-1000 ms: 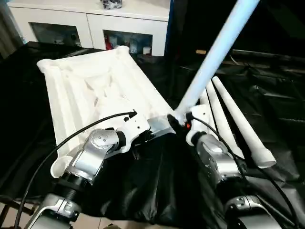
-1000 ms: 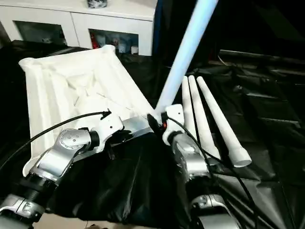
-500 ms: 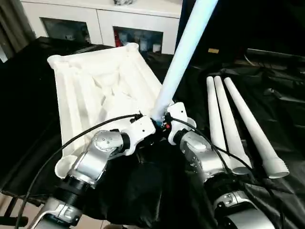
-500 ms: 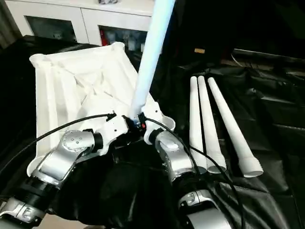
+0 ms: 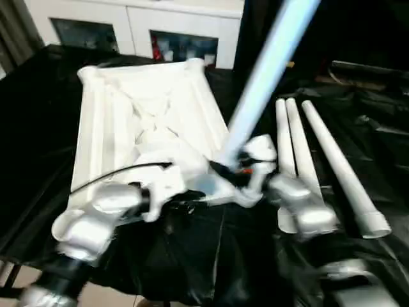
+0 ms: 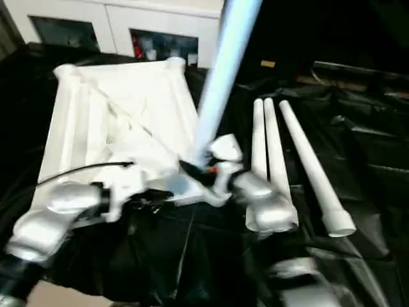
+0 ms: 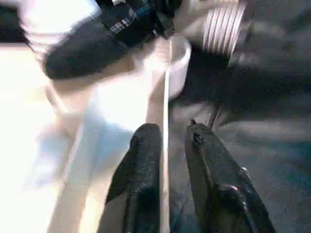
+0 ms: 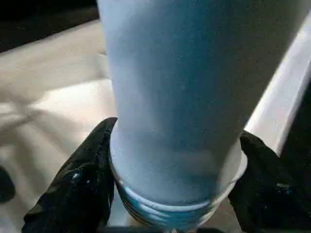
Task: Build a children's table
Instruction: Insert table leg to table base
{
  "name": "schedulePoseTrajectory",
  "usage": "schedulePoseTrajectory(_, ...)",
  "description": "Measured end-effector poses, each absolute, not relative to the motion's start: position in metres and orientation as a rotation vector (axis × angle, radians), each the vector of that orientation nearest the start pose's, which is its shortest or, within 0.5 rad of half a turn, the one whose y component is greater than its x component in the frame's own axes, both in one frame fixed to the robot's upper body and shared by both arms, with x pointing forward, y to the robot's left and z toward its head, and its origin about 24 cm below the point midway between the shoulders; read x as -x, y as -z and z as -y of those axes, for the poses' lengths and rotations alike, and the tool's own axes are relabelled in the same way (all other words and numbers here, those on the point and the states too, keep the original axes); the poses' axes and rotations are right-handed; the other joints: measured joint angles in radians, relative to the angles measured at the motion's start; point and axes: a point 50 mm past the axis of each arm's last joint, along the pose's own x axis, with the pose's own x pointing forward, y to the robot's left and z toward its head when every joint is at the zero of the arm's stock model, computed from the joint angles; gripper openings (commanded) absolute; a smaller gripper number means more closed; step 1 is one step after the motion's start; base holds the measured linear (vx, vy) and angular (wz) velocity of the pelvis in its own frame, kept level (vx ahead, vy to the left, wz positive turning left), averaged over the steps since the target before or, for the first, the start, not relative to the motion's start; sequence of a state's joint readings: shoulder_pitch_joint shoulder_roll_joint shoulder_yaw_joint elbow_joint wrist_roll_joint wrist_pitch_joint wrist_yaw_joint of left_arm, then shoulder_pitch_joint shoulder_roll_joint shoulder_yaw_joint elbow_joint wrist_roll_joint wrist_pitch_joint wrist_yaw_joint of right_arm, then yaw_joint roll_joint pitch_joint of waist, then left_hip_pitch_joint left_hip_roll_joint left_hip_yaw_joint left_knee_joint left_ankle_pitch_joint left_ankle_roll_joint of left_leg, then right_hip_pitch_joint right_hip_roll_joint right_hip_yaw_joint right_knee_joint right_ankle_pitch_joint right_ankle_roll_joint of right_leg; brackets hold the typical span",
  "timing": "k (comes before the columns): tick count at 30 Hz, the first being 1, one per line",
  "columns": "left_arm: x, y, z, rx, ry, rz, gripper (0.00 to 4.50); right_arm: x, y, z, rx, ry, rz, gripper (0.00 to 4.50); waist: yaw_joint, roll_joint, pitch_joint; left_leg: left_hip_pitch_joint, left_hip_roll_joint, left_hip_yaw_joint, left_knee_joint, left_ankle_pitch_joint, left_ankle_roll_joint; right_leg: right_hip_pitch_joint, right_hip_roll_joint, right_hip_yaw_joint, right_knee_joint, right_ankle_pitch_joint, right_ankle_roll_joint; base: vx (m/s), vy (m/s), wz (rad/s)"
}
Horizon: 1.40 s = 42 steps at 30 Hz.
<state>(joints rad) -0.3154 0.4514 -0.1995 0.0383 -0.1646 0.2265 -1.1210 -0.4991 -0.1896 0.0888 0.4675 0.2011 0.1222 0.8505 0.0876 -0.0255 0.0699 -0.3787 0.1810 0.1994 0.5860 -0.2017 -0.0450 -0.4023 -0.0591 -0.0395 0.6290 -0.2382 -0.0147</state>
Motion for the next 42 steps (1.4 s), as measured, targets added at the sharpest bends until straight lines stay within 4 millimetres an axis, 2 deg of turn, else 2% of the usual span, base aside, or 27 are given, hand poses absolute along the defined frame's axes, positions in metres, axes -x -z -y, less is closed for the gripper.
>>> schedulePoseTrajectory(5, -0.284, -0.121, -0.148, -0.103, 1.27, -0.085, 1.68, -0.312, -0.078, 0.124, -0.015, -1.118, -0.137, 2.74, 0.005, 0.0, 0.0, -0.002, 0.007, 0.002, 0.013, 0.001, -0.002, 0.001, 0.001, -0.003, 0.008, 0.001, 0.0, -0.01, -0.001, 0.0)
schedulePoseTrajectory(12, -0.294, -0.15, -0.131, 0.129, 1.323, 0.004, 2.26, -0.287, -0.085, 0.12, -0.055, -1.38, -0.215, 2.74, 0.013, -0.001, 0.0, -0.001, 0.008, 0.002, 0.019, 0.006, -0.006, 0.002, 0.0, -0.002, 0.015, 0.006, 0.0, -0.015, 0.0, 0.0)
schedulePoseTrajectory(19, -0.285, -0.152, -0.11, 0.319, 1.512, -0.08, 2.85, -0.269, -0.078, 0.117, -0.062, -1.518, -0.329, 2.74, 0.016, -0.002, 0.0, -0.001, 0.009, 0.001, 0.018, 0.01, -0.007, 0.001, 0.0, -0.004, 0.018, 0.006, 0.0, 0.0, 0.0, 0.0)
schedulePoseTrajectory(25, -0.274, -0.154, -0.104, 0.442, 1.614, -0.165, 3.45, -0.261, -0.082, 0.117, -0.043, -1.583, -0.352, 2.74, 0.018, -0.002, 0.0, -0.001, 0.009, 0.001, 0.019, 0.012, -0.003, 0.002, 0.0, -0.004, 0.018, 0.006, 0.0, 0.0, 0.0, 0.0)
schedulePoseTrajectory(31, -0.273, -0.15, -0.084, 0.377, 1.61, -0.157, 3.97, -0.256, -0.075, 0.12, -0.011, -1.587, -0.427, 2.74, 0.028, -0.002, -0.001, -0.001, 0.008, 0.0, 0.02, 0.013, -0.002, 0.003, 0.0, -0.004, 0.018, 0.008, 0.0, 0.0, 0.0, 0.0)
schedulePoseTrajectory(33, -0.273, -0.147, -0.073, 0.35, 1.601, -0.141, 3.47, -0.255, -0.072, 0.117, 0.0, -1.591, -0.44, 2.74, 0.027, -0.002, -0.001, -0.001, 0.009, 0.0, 0.02, 0.014, -0.002, 0.003, 0.0, -0.004, 0.018, 0.009, 0.0, 0.0, 0.0, 0.0)
schedulePoseTrajectory(36, -0.276, -0.146, -0.071, 0.328, 1.554, -0.133, 3.51, -0.255, -0.072, 0.117, 0.008, -1.583, -0.446, 2.74, 0.023, -0.002, -0.001, 0.0, 0.009, 0.0, 0.02, 0.014, -0.003, 0.003, 0.0, -0.004, 0.018, 0.011, 0.0, 0.0, 0.0, 0.0)
schedulePoseTrajectory(37, -0.278, -0.146, -0.071, 0.334, 1.535, -0.132, 3.29, -0.255, -0.072, 0.118, 0.01, -1.578, -0.446, 2.74, 0.022, -0.002, -0.001, 0.0, 0.009, 0.0, 0.02, 0.015, -0.003, 0.003, 0.0, -0.004, 0.018, 0.011, 0.0, 0.0, 0.0, 0.0)
schedulePoseTrajectory(42, -0.28, -0.151, -0.075, 0.405, 1.511, -0.092, 2.89, -0.256, -0.071, 0.117, 0.011, -1.572, -0.446, 2.74, 0.025, -0.001, -0.001, 0.0, 0.009, 0.0, 0.021, 0.015, -0.004, 0.004, 0.0, -0.004, 0.018, 0.013, 0.0, 0.0, 0.0, 0.0)
